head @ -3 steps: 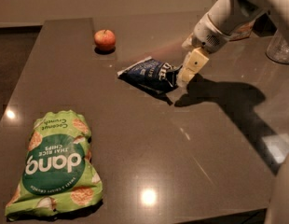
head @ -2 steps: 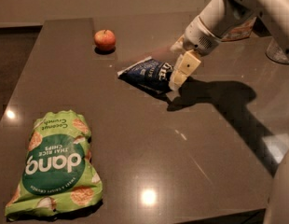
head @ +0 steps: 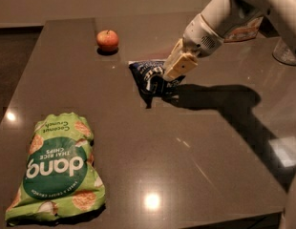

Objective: Move blue chip bag near green rice chip bag

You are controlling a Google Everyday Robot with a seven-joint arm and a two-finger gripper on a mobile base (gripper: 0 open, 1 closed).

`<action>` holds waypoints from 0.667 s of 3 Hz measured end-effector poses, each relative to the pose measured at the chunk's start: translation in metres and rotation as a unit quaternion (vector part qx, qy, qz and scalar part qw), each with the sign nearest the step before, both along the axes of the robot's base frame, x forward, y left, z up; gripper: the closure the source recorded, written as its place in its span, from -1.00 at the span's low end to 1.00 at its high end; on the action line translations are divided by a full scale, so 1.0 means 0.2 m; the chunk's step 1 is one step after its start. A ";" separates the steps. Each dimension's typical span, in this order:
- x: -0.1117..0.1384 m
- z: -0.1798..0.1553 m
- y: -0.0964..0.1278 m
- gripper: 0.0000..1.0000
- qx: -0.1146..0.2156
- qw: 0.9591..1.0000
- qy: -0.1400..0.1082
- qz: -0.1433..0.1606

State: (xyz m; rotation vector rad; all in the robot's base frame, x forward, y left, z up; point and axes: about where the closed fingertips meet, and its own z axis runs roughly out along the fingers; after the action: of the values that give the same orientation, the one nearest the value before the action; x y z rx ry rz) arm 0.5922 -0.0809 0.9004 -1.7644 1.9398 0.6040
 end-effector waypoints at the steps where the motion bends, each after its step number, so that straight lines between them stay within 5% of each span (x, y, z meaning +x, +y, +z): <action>1: -0.06 0.07 0.00 0.59 0.016 1.000 -0.005 0.008; 2: -0.18 0.19 0.01 1.00 0.038 0.999 -0.017 0.025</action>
Offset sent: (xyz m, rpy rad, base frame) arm -0.0729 -0.0023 0.0693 0.1251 -0.0554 0.0936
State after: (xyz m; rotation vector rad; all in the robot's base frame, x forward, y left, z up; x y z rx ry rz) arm 0.5553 -0.0794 0.9381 -1.7683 1.8315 0.6522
